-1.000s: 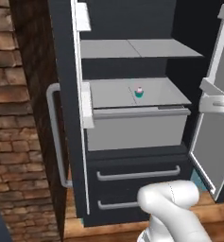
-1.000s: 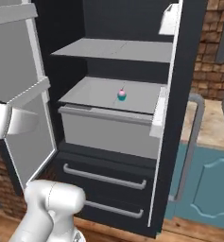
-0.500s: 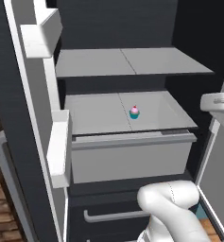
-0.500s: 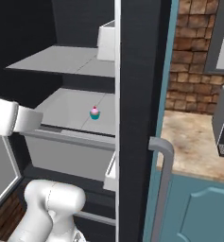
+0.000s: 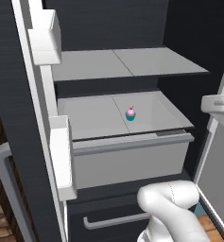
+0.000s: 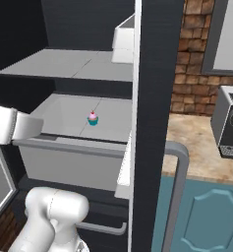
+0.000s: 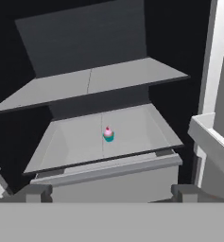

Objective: Take the cupcakes from the fridge and place them on the empty tray on the dining counter.

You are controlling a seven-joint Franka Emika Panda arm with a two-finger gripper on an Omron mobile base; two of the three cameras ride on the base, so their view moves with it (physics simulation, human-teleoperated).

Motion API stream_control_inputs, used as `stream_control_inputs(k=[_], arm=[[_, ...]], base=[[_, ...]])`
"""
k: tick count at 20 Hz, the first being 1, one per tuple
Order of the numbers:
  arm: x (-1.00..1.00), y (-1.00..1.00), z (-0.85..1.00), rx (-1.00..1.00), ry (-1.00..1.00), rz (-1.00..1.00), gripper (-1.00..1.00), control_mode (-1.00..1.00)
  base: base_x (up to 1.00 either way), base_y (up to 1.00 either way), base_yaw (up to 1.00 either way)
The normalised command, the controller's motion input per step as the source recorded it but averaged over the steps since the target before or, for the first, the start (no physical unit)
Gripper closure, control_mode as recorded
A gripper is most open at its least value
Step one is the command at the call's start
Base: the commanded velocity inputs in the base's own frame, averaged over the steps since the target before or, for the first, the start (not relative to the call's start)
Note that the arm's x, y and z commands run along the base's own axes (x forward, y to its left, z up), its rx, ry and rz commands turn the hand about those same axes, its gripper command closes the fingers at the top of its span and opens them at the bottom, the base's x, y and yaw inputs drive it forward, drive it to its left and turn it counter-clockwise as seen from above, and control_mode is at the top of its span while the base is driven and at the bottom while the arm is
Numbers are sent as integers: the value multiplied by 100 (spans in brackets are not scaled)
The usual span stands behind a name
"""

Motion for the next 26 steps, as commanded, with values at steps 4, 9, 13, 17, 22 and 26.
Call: stream_control_inputs(k=[4,9,13,17,22,26], arm=[[17,0,-33,0,4,7,-100,-100],[43,1,-95,-7,16,14,-100,-100],[73,10,-80,-7,6,4,-100,-100],[89,4,-61,0,0,0,-100,-100],[90,0,-32,0,0,0,-100,-100],[71,0,-5,0,3,0,-100,-100]], base=[[30,0,1],[0,0,0],[0,0,0],[0,0,0],[0,0,0],[0,0,0]])
